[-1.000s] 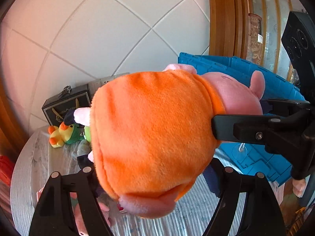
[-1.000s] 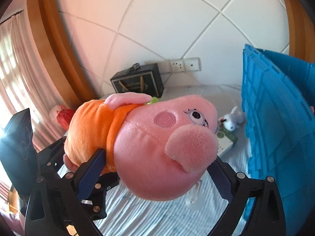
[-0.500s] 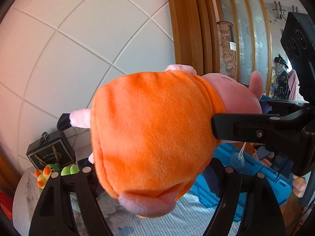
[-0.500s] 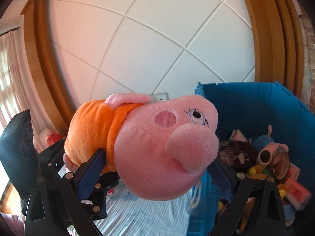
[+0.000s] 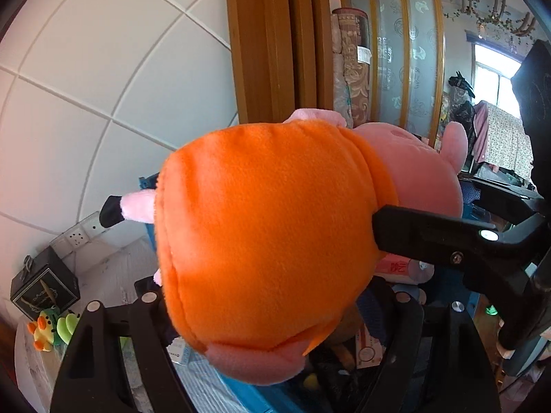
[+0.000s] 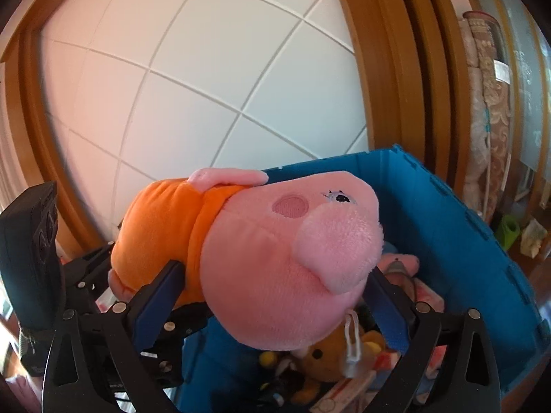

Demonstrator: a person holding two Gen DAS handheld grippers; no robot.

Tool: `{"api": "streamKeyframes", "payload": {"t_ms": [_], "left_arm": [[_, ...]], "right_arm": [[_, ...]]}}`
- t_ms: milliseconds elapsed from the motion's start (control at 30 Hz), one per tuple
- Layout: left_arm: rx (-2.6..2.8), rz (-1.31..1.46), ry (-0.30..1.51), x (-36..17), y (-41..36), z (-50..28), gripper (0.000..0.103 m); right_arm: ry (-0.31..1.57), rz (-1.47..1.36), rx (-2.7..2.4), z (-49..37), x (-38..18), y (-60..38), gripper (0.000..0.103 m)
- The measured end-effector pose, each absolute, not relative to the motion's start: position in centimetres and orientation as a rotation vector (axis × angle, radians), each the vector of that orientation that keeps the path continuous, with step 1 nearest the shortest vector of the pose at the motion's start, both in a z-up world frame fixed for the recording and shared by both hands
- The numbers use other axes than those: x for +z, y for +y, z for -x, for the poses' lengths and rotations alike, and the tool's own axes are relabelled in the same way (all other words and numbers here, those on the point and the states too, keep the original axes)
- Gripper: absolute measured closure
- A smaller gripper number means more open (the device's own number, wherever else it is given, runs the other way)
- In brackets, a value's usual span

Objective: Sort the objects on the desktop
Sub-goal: 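Lift and carry the pig plush with both grippers over the crate, then open both grippers to drop the pig plush into the crate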

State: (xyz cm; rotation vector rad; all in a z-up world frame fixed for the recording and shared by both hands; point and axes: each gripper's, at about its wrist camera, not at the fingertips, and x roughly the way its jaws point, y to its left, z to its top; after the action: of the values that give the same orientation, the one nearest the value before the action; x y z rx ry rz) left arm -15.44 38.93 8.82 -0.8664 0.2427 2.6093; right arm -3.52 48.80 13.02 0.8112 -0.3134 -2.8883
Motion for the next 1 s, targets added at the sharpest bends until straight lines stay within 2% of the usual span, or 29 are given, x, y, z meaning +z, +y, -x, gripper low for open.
{"api": "streamKeyframes", "payload": {"t_ms": [200,333,500,733,1000], "left_arm": [[2.475,1.115,0.259,6.5,43.6,19.5,0.022],[2.349,1.291,0.199,4.0,45.7,22.1,0.022],[2.311,1.47,0.253,1.5,46.6,23.7,0.022],[2.357,1.459,0.261,2.5,45.9,23.3,0.022],[2.464,1.277,0.193,6.2,43.0,19.1,0.022]], "right_arm": [[-0.423,-0.938,-2.874,4.6,11.1,54.5,0.001],[-0.522,-1.049,-2.855,5.3,8.4,57.3,0.0],[-0.619,-1.133,-2.825,5.5,5.8,59.7,0.0],[-0.672,-1.198,-2.842,5.8,4.7,61.4,0.0],[-0.499,-1.214,-2.959,5.2,5.4,60.4,0.0]]}}
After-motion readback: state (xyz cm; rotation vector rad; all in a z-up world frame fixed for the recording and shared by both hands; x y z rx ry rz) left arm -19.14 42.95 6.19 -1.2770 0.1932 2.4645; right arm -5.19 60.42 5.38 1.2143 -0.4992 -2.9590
